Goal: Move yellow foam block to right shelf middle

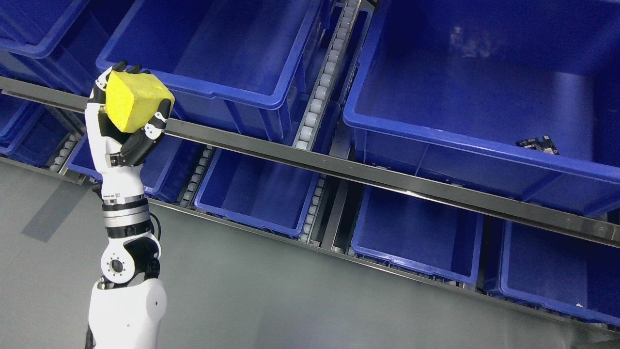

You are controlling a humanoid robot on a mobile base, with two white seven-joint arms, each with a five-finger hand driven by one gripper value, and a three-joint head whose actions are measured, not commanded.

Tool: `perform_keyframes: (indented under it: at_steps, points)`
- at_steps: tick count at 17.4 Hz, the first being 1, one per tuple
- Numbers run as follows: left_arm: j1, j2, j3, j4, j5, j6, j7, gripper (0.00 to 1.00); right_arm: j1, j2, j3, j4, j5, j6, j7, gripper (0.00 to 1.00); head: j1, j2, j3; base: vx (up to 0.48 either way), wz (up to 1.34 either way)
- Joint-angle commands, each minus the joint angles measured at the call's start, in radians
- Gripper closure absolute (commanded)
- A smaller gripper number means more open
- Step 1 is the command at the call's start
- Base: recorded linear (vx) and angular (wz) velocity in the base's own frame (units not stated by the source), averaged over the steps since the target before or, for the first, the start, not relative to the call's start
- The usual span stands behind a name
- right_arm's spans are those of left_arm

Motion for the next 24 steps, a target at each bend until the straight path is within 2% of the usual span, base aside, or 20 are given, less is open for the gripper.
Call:
perform_keyframes:
  at_steps: [1, 3, 6, 7, 8, 10, 11, 13, 14, 19, 22, 24]
  points:
    - [-0.167, 0.022, -0.002, -0.081, -0.001, 0.073, 0.001, 0.67, -0.003, -0.017, 0.000, -0.017, -0.001, 0.001, 0.000, 0.00, 0.0000, 0.000, 0.000, 0.137, -0.16]
    - [-0.296, 0.020, 0.000, -0.081, -0.001, 0.206, 0.007, 0.67, -0.003, -0.017, 0.000, -0.017, -0.002, 0.001, 0.000, 0.00, 0.0000, 0.000, 0.000, 0.122, -0.13]
    - [-0.442, 0.018, -0.002, -0.077, -0.016, 0.580, 0.014, 0.63, -0.003, -0.017, 0.000, -0.017, -0.001, 0.001, 0.000, 0.00, 0.0000, 0.000, 0.000, 0.087, -0.08]
    - [-0.466, 0.018, -0.002, -0.072, -0.043, 0.744, 0.018, 0.61, -0.003, -0.017, 0.000, -0.017, -0.001, 0.001, 0.000, 0.00, 0.0000, 0.000, 0.000, 0.052, -0.02]
    - [-0.491, 0.018, 0.000, -0.061, -0.078, 0.827, 0.031, 0.59, -0.002, -0.017, 0.000, -0.017, -0.001, 0.001, 0.000, 0.00, 0.0000, 0.000, 0.000, 0.052, -0.02]
    - [-0.532, 0.018, -0.005, -0.037, -0.115, 0.915, 0.057, 0.53, -0.003, -0.017, 0.000, -0.017, -0.001, 0.001, 0.000, 0.00, 0.0000, 0.000, 0.000, 0.039, -0.03]
    - [-0.554, 0.018, -0.005, -0.022, -0.123, 0.970, 0.057, 0.40, -0.003, -0.017, 0.000, -0.017, -0.001, 0.001, 0.000, 0.00, 0.0000, 0.000, 0.000, 0.016, -0.03]
    - [-0.595, 0.018, -0.010, 0.020, -0.169, 1.128, 0.057, 0.00, -0.002, -0.017, 0.000, -0.017, -0.001, 0.001, 0.000, 0.00, 0.0000, 0.000, 0.000, 0.008, -0.01]
    - [-0.603, 0.018, -0.005, 0.026, -0.175, 1.183, 0.057, 0.00, -0.002, -0.017, 0.000, -0.017, -0.001, 0.001, 0.000, 0.00, 0.0000, 0.000, 0.000, 0.000, 0.00]
    - [-0.638, 0.018, 0.018, 0.025, -0.172, 1.149, 0.045, 0.00, -0.003, -0.017, 0.000, -0.017, -0.001, 0.001, 0.000, 0.00, 0.0000, 0.000, 0.000, -0.001, 0.00]
    - [-0.615, 0.018, 0.024, 0.020, -0.172, 0.898, 0.044, 0.00, -0.002, -0.017, 0.000, -0.017, -0.001, 0.001, 0.000, 0.00, 0.0000, 0.000, 0.000, 0.000, 0.00]
    - [-0.588, 0.018, -0.035, 0.017, -0.172, 0.755, 0.042, 0.00, -0.003, -0.017, 0.000, -0.017, -0.001, 0.001, 0.000, 0.00, 0.0000, 0.000, 0.000, 0.000, 0.00]
